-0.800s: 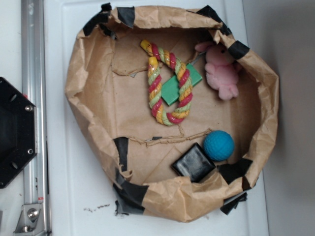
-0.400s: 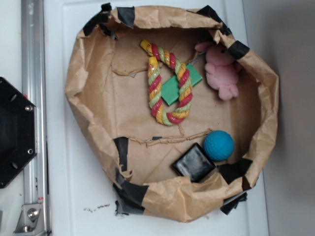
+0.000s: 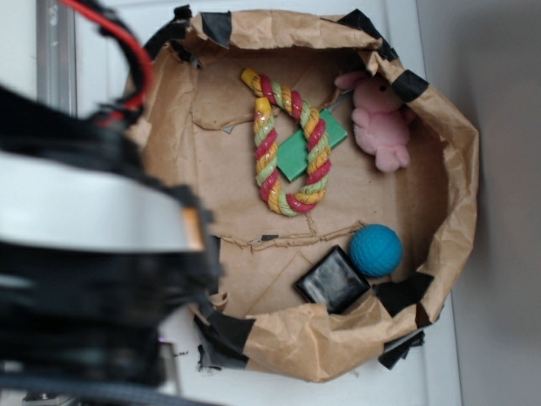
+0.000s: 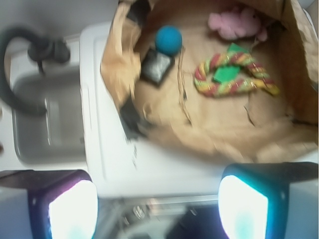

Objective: Grab the black box.

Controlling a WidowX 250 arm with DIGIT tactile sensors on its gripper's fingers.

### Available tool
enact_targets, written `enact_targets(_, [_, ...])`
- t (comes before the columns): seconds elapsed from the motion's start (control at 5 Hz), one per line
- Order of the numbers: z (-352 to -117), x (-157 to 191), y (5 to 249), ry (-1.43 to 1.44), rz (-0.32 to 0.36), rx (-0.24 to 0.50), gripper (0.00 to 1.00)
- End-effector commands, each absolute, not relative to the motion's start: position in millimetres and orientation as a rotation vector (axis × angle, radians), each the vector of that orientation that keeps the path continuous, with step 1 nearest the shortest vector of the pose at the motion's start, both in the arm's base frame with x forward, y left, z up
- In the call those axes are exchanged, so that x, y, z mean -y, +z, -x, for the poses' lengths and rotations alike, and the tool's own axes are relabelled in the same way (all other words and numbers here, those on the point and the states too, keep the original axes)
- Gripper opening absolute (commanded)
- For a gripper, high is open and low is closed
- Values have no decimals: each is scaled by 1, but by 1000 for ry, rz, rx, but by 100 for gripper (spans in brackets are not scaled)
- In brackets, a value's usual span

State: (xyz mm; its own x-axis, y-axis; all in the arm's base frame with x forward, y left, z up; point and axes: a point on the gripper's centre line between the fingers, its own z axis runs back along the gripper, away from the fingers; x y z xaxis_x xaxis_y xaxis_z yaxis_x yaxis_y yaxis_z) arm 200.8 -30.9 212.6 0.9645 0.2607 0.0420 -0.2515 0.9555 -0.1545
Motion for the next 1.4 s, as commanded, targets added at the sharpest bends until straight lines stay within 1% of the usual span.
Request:
enact_targets(0.0, [-264,-17,131,736,133,-7,100])
enact_targets(0.2, [-276,-41,94,797,100,10,100])
enact_targets(0.4, [-276,-48,86,785,46,46,100])
enact_targets(0.6, [-267,-35,84,709,85,40,100])
enact_targets(0.8, [-263,-3,72,598,134,33,100])
enact_targets(1.0, [-263,13,66,572,150,58,100])
enact_targets(1.2, [-274,28,64,594,177,125,100])
